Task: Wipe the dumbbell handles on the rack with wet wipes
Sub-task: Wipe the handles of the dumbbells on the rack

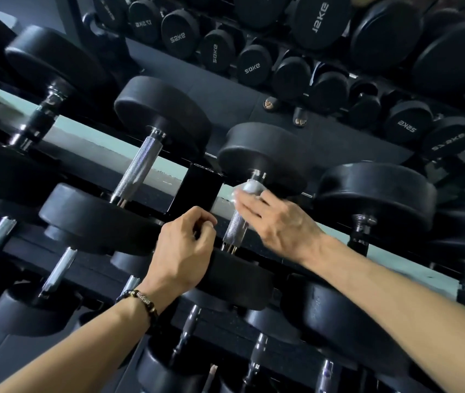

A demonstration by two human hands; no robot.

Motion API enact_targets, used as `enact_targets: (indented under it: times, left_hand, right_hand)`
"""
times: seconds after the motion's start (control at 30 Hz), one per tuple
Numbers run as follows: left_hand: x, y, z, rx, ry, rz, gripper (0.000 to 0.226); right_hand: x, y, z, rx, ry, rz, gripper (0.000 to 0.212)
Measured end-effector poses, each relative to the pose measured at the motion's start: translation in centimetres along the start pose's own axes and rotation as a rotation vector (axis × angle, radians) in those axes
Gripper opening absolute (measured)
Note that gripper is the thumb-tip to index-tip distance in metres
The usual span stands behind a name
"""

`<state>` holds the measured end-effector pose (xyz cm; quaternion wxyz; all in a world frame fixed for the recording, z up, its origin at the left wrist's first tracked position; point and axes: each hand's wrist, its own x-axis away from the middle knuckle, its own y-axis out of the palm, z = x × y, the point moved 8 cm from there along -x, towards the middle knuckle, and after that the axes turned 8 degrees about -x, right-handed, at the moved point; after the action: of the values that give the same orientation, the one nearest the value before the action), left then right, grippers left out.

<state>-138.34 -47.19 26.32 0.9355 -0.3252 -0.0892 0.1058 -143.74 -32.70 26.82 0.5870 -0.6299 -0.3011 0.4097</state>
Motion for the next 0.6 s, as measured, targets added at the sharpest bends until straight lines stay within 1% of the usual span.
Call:
enact_targets:
  times: [0.03,0.07,0.13,0.2,0.23,0.3,0.37,0.43,0.5,0.53,0.6]
  left_hand:
    - [0.0,0.0,0.0,-0.004,-0.001,0.001,0.024]
    - [0.0,0.0,0.0,-0.008,-0.001,0.003,0.023]
    - [-0.1,0.1,-0.1,-0.009,-0.006,0.005,0.019]
    - [-0.1,0.1,-0.2,-0.011,-0.011,0.003,0.017]
    - [-0.1,0.1,-0.3,-0.013,-0.013,0.008,0.017]
    - [0.0,0.0,-0.3,-0.011,-0.018,0.013,0.02]
    - [-0.1,0.0,-0.4,-0.011,-0.024,0.013,0.02]
    - [-0.1,0.0,-0.6,-0.023,-0.028,0.021,0.015]
    - [-0.1,0.0,-0.7,-0.04,-0.027,0.025,0.014]
    - [-0.1,0.0,-0.7,-0.044,-0.03,0.023,0.014]
    - [0.0,0.0,-0.6,-0.047,-0.034,0.023,0.013]
  right_hand:
    - [0.1,0.1,0.1,0.009,-0.056,-0.021,0.047]
    - [0.0,0.1,0.8,0.024,-0.067,-0.03,0.048]
    - [-0.5,-0.1,3.2,0.011,0.01,0.022,0.052]
    - [-0.7,0.2,3.6,-0.086,0.104,0.075,0.057]
    - [-0.6,0.8,3.0,-0.157,0.118,0.075,0.058]
    - [-0.1,1.4,1.3,-0.302,0.068,0.019,0.055]
    - [-0.1,0.8,1.5,-0.385,0.028,-0.01,0.051]
    - [-0.7,-0.1,3.4,-0.38,0.104,0.068,0.059]
    - [-0.8,-0.4,3.5,-0.357,0.182,0.132,0.067]
    - [-0.6,-0.1,2.6,-0.356,0.164,0.123,0.064]
    - [0.4,0.3,0.4,-0.355,0.04,0.043,0.057]
